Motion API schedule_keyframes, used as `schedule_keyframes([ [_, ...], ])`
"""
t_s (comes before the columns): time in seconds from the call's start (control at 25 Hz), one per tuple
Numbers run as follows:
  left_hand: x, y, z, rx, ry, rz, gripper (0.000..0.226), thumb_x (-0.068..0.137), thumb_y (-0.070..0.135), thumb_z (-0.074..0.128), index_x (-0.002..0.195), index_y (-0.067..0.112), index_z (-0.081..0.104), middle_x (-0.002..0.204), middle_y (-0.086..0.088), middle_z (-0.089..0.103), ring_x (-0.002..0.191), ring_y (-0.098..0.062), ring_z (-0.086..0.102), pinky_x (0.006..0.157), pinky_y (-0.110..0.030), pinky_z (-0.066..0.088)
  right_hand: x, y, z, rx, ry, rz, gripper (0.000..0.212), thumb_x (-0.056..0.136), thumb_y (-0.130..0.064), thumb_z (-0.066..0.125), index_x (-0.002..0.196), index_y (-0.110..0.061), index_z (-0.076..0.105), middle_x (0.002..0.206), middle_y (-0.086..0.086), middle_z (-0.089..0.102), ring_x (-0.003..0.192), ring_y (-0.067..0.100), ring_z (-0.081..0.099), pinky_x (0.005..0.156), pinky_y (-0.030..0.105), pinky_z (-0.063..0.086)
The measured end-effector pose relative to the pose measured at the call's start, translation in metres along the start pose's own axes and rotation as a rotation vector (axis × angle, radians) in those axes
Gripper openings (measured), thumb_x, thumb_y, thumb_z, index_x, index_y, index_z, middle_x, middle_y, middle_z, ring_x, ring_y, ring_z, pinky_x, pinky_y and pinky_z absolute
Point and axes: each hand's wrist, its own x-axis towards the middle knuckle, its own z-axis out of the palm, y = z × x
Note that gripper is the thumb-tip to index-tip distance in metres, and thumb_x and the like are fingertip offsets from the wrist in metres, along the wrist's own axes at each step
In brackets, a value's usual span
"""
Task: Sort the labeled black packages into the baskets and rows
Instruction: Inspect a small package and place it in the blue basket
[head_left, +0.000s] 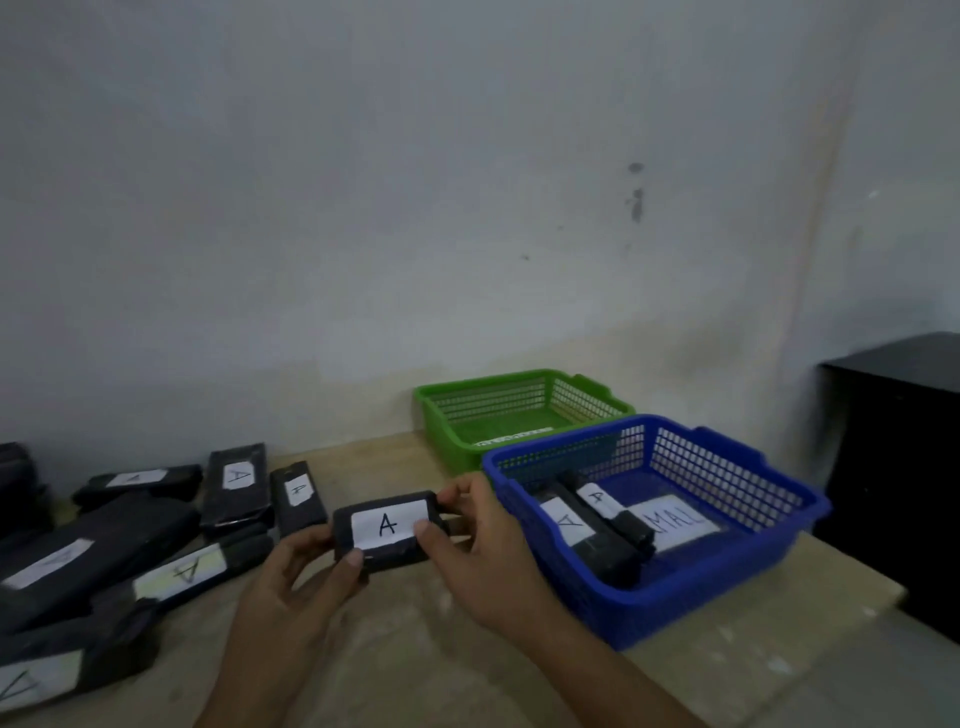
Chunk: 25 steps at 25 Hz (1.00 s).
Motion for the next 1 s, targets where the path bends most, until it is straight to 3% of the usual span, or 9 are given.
schedule_keyframes([
  [0.12, 0.003, 0.005, 0.038, -0.030, -0.099, 0.040, 0.021, 0.082, -0.004, 0.065, 0.102, 0.004, 0.065, 0.099, -0.004, 0.072, 0.083, -0.017, 0.071, 0.067, -0.021, 0.059, 0.006, -0.003, -0.054, -0.094, 0.042, -0.011, 0.015, 0.089, -0.023, 0.068, 0.087, -0.027, 0.053, 0.090, -0.009, 0.066, 0.089, 0.003, 0.065, 0.079, 0.025, 0.054],
  [0.24, 0.003, -0.001, 0.073, 0.011, -0.212, 0.052, 0.022, 0.081, 0.000, 0.069, 0.098, 0.013, 0.067, 0.097, 0.005, 0.074, 0.086, -0.014, 0.072, 0.079, -0.035, 0.059, 0.006, 0.000, -0.112, -0.208, 0.010, 0.014, 0.014, 0.090, -0.020, 0.066, 0.088, -0.029, 0.056, 0.094, -0.007, 0.070, 0.085, 0.005, 0.067, 0.075, 0.027, 0.056],
  [0.4, -0.006, -0.011, 0.114, 0.037, -0.320, 0.018, 0.022, 0.081, -0.001, 0.069, 0.097, 0.014, 0.064, 0.100, 0.003, 0.071, 0.081, -0.009, 0.070, 0.069, -0.019, 0.056, 0.004, 0.008, -0.182, -0.373, -0.055, 0.164, 0.025, 0.090, -0.016, 0.065, 0.098, -0.037, 0.054, 0.092, 0.006, 0.074, 0.075, 0.016, 0.070, 0.065, 0.032, 0.057],
  [0.52, -0.010, -0.023, 0.134, 0.070, -0.331, -0.039, 0.024, 0.080, 0.007, 0.073, 0.098, 0.021, 0.066, 0.104, -0.003, 0.069, 0.094, -0.019, 0.067, 0.070, -0.024, 0.054, 0.002, 0.021, -0.214, -0.517, -0.150, 0.247, 0.023, 0.088, -0.019, 0.068, 0.099, -0.037, 0.058, 0.089, 0.005, 0.076, 0.080, 0.021, 0.072, 0.074, 0.037, 0.060],
  [0.68, -0.013, -0.032, 0.145, 0.140, -0.386, -0.045, 0.034, 0.074, 0.021, 0.080, 0.096, 0.041, 0.063, 0.116, -0.001, 0.065, 0.102, -0.016, 0.065, 0.083, -0.037, 0.057, 0.001, 0.031, -0.226, -0.671, -0.394, 0.372, 0.017, 0.088, -0.031, 0.069, 0.101, -0.038, 0.060, 0.095, -0.009, 0.077, 0.087, 0.001, 0.071, 0.088, 0.028, 0.054],
  [0.8, -0.014, -0.031, 0.145, 0.189, -0.411, -0.009, 0.037, 0.076, 0.018, 0.079, 0.100, 0.040, 0.061, 0.120, 0.002, 0.062, 0.105, -0.012, 0.063, 0.081, -0.031, 0.056, 0.006, 0.031, -0.219, -0.765, -0.470, 0.385, 0.024, 0.086, -0.041, 0.069, 0.106, -0.034, 0.060, 0.097, -0.012, 0.074, 0.093, 0.003, 0.068, 0.090, 0.029, 0.050],
  [1.0, -0.012, -0.030, 0.145, 0.211, -0.416, 0.001, 0.038, 0.075, 0.016, 0.079, 0.100, 0.037, 0.060, 0.118, 0.002, 0.063, 0.100, -0.012, 0.065, 0.080, -0.028, 0.056, 0.021, 0.033, -0.203, -0.955, -0.591, 0.430, 0.035, 0.082, -0.053, 0.069, 0.102, -0.024, 0.063, 0.102, -0.011, 0.060, 0.097, 0.011, 0.058, 0.076, 0.025, 0.042],
])
